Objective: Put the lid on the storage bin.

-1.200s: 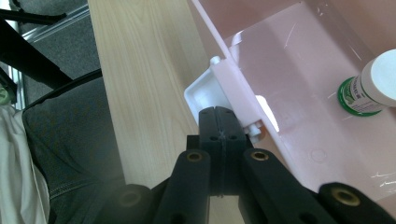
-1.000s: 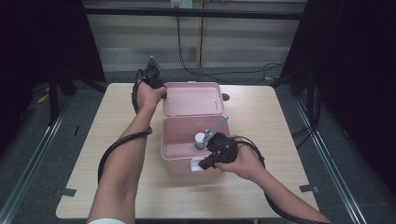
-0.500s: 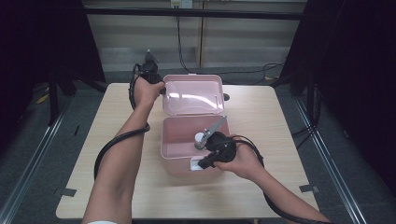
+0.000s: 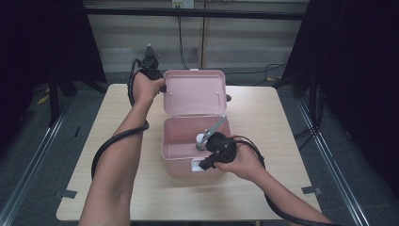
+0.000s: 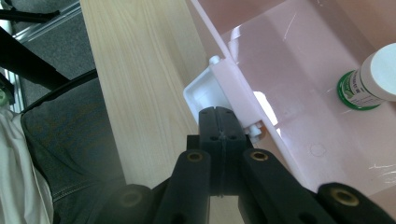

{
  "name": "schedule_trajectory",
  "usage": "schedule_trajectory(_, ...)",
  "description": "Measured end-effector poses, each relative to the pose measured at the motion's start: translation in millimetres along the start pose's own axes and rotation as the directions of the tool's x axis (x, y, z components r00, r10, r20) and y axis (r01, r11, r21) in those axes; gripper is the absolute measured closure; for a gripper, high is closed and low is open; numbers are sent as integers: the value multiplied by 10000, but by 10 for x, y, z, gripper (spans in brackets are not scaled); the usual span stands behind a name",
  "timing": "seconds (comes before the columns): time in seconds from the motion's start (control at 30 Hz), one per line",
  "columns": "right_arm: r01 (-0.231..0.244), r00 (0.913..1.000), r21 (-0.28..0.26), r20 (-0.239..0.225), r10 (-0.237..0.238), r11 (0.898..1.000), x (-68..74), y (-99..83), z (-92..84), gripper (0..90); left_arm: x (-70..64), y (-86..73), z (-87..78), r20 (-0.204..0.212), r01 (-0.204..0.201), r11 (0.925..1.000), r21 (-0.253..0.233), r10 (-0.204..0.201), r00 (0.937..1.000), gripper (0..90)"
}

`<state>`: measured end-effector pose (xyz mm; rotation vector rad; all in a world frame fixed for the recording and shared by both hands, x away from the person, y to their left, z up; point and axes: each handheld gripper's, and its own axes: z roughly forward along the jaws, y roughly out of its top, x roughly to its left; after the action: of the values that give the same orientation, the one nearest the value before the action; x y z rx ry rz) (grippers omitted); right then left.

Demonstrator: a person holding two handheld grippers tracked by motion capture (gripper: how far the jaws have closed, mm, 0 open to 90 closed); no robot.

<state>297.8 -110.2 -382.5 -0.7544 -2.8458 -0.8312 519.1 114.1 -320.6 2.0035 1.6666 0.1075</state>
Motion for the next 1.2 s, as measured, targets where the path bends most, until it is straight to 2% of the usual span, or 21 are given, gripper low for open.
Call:
schedule_trajectory(0.23, -129, 9999, 84, -40, 129, 9999, -2, 19, 3, 900, -25, 25, -53, -14, -51, 9999, 157, 52, 10000, 882)
schedule_trajectory(0.43, -176, 9998, 165, 2, 176, 9997, -1, 33, 4, 900, -49, 42, -131, -8, -248, 9991, 344, 248, 9997, 882)
schedule_trajectory(1.2, -479, 9988, 495, 108, 474, 9976, -2, 108, 18, 900, -140, 30, -331, -99, -850, 9949, 547, 856, 9963, 881)
